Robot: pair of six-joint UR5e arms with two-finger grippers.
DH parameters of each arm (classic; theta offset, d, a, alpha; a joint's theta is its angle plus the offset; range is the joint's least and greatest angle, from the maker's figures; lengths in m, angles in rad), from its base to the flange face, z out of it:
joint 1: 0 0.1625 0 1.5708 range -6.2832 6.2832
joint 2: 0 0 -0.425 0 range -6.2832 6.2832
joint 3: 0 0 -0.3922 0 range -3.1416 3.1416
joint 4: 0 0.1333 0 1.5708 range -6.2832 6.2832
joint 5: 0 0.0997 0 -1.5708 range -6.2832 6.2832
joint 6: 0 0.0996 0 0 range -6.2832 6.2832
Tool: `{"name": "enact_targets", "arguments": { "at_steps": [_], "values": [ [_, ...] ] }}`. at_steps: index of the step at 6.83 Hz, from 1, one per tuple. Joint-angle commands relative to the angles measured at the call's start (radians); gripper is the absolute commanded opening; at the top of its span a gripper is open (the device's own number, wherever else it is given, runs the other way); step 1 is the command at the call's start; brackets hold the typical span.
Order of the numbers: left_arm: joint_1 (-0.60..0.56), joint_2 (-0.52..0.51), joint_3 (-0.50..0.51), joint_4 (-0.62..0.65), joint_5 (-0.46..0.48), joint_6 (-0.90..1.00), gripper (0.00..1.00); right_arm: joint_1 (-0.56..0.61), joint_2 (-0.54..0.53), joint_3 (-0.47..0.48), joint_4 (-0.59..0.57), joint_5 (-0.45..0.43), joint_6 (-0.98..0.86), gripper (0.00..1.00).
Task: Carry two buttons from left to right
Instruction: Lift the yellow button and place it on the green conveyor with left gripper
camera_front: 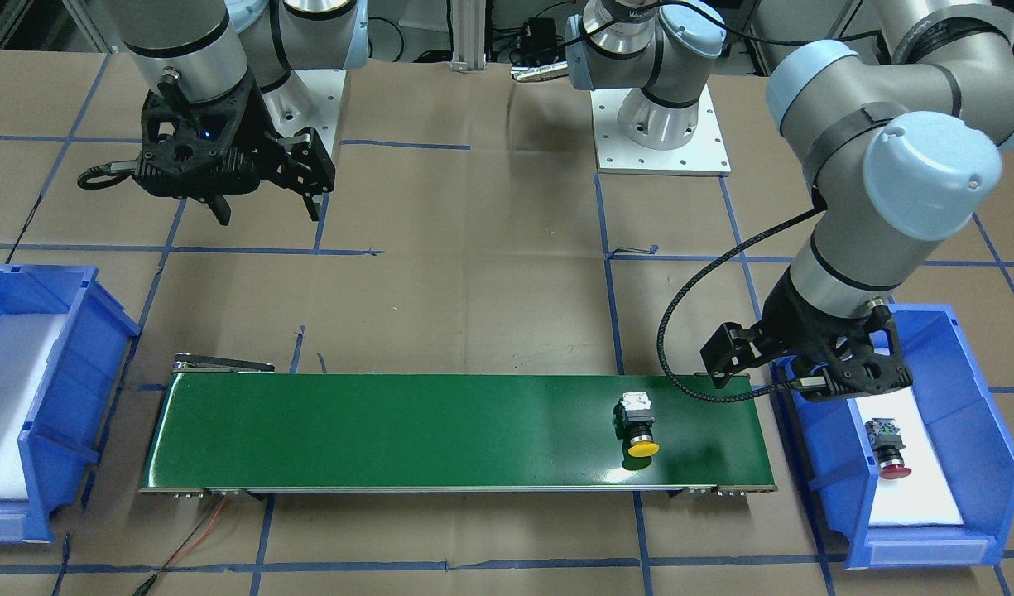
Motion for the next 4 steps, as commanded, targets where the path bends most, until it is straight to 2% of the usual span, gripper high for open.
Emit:
{"name": "enact_targets", "arguments": {
  "at_steps": [1,4],
  "values": [
    [0.056,0.002,0.03,-0.034,0.0,0.084,1.0,0.0,0.0,0.0,0.0,0.001,0.0,1.0],
    [0.258,-0.012,0.03,-0.041,0.0,0.321,1.0,0.0,0.0,-0.002,0.0,0.001,0.0,1.0]
  ]
}}
